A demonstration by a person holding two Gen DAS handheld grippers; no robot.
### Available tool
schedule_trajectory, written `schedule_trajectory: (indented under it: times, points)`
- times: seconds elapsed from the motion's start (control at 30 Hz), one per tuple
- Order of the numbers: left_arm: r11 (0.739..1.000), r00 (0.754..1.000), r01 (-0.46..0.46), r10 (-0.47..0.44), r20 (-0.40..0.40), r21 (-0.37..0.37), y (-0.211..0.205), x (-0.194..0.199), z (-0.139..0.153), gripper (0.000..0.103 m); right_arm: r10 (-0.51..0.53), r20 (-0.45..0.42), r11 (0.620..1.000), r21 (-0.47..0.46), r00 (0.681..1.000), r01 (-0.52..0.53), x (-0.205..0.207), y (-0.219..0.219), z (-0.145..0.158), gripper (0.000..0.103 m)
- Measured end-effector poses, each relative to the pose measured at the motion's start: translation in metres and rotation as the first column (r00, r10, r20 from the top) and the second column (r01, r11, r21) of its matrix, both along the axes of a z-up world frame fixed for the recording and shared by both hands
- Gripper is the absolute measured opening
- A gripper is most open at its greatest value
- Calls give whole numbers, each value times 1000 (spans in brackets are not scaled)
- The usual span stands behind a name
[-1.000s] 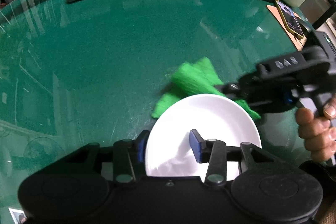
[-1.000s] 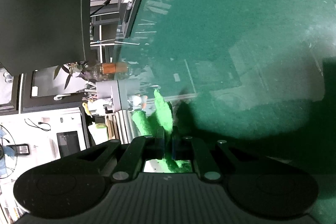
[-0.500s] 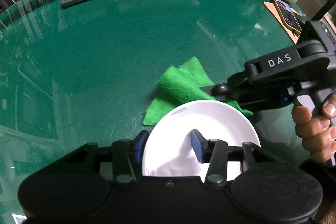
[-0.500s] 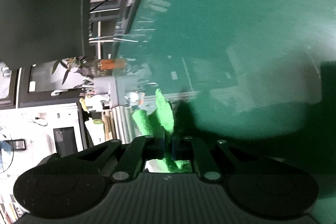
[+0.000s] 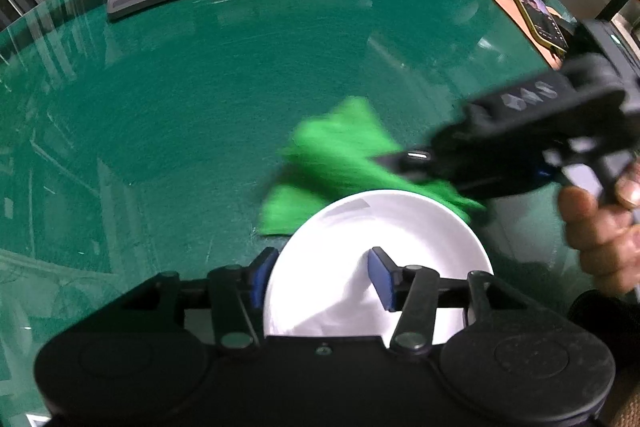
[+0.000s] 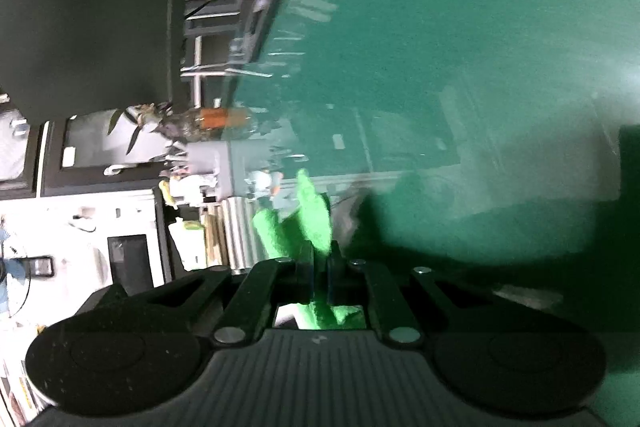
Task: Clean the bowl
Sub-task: 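Continue rubbing the plate with the cloth while the left gripper holds it, then lift the green cloth off the plate with the right gripper and reposition it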
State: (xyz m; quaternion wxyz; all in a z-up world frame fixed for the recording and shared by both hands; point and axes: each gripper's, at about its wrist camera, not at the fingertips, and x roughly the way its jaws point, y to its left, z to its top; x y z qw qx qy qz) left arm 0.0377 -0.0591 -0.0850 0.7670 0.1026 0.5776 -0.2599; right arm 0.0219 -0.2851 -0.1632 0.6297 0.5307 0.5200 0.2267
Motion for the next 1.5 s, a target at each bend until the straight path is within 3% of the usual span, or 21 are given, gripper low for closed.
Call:
schedule_trajectory:
  times: [0.17, 0.43, 0.9, 1.3, 1.4, 1.5]
  points:
    - [1000, 1000, 12, -12, 1, 0, 0, -2, -1, 51, 19, 15, 1000, -6, 1000, -18, 5, 7, 2, 8]
    - [1000, 1000, 15, -15, 4, -1, 1, -4, -4, 51, -9, -47, 1000, -15, 999, 8, -35, -38, -1, 8]
    - [1000, 1000, -2, 2, 14, 1, 0, -8, -3, 54, 73, 36, 996, -50, 997, -71, 16, 27, 6, 8]
    - [1000, 999, -5, 5, 46, -5, -2, -10, -5, 62, -2, 8, 997, -80, 1000, 3, -22, -24, 10, 8]
    - [999, 998, -42, 43, 56, -15, -2, -11, -3, 53, -36, 20, 996, -86, 999, 38, -26, -29, 17, 8]
    - [993, 989, -121, 122, 83, -10, 4, -14, 0, 53, -86, 56, 990, -104, 995, 92, -30, -32, 30, 8]
